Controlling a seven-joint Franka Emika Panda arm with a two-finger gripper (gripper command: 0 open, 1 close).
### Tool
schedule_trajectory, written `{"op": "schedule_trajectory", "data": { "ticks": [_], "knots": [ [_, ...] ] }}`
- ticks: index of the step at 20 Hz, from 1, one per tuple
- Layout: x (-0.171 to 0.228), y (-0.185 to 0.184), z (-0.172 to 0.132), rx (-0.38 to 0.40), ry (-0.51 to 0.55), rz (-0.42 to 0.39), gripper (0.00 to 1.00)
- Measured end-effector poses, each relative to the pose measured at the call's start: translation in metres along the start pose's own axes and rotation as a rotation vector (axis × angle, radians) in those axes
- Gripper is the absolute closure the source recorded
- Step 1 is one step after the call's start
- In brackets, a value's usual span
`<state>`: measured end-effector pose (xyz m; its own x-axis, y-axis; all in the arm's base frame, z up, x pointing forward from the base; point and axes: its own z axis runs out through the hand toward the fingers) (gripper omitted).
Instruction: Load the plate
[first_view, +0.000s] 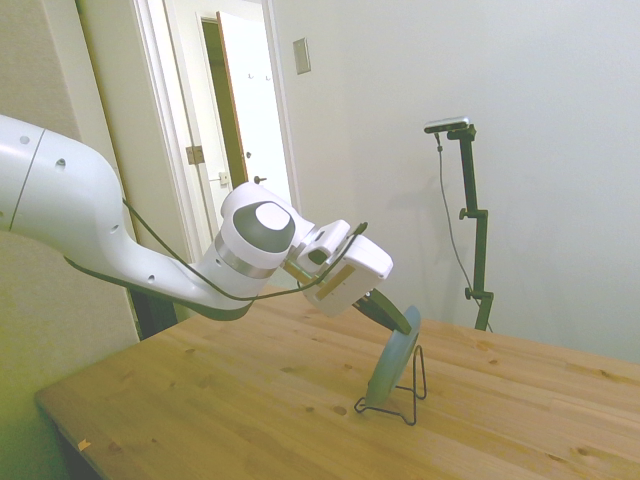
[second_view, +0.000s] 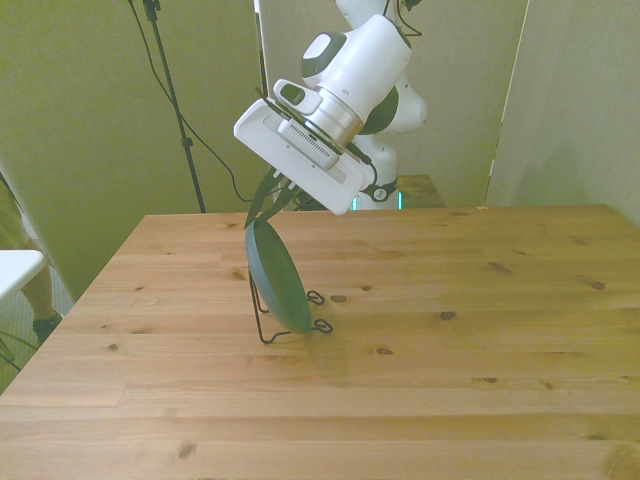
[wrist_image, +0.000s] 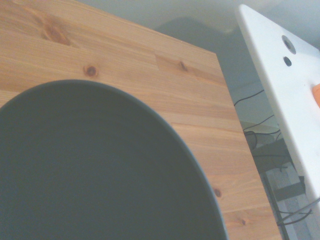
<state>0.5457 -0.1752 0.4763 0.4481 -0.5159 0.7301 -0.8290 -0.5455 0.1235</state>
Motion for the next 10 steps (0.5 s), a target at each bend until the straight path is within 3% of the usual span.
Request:
{"op": "schedule_trajectory", "data": {
  "ticks": [6,10],
  "knots": [
    [0.009,0.004,-0.01,0.008,0.005,0.025,0.0],
    [0.028,0.021,-0.053,0.113,-0.113,0.051,0.0]
  ]
}}
